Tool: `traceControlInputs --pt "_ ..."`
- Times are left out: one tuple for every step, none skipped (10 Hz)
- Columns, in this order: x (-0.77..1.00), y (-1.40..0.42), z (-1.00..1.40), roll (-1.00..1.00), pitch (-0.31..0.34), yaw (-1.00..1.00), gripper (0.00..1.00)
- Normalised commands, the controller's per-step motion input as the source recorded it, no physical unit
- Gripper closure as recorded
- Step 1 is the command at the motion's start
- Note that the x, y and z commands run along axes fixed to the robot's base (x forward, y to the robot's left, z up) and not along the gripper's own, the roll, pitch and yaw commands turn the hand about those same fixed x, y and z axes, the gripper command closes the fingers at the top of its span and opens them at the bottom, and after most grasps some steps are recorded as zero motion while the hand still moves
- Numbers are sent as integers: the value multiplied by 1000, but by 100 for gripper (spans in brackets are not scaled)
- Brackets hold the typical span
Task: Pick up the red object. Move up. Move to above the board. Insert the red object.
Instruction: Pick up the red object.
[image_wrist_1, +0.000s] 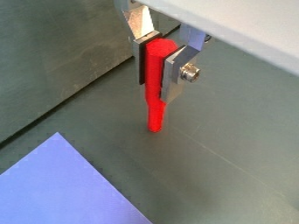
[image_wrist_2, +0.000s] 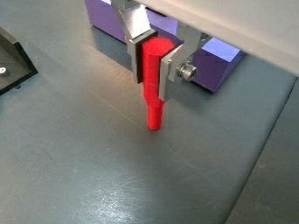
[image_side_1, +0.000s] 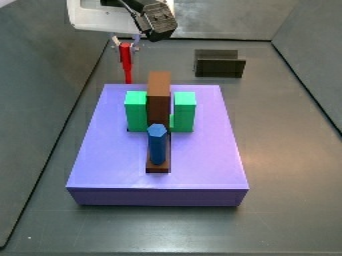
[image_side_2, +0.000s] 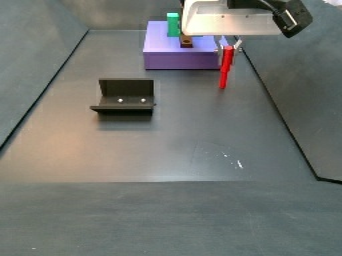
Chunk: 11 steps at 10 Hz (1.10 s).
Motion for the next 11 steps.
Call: traceControlInputs --pt "0 0 0 0 0 0 100" --pt "0 0 0 0 0 0 100" --pt "0 0 0 0 0 0 100" --pt "0 0 0 0 0 0 100" --pt "0 0 0 0 0 0 100" --pt "0 0 0 0 0 0 100" --pt "0 0 0 0 0 0 100" --pt "0 0 0 0 0 0 100" --pt "0 0 0 0 0 0 100" --pt "0 0 0 0 0 0 100" --pt "0 0 0 0 0 0 100"
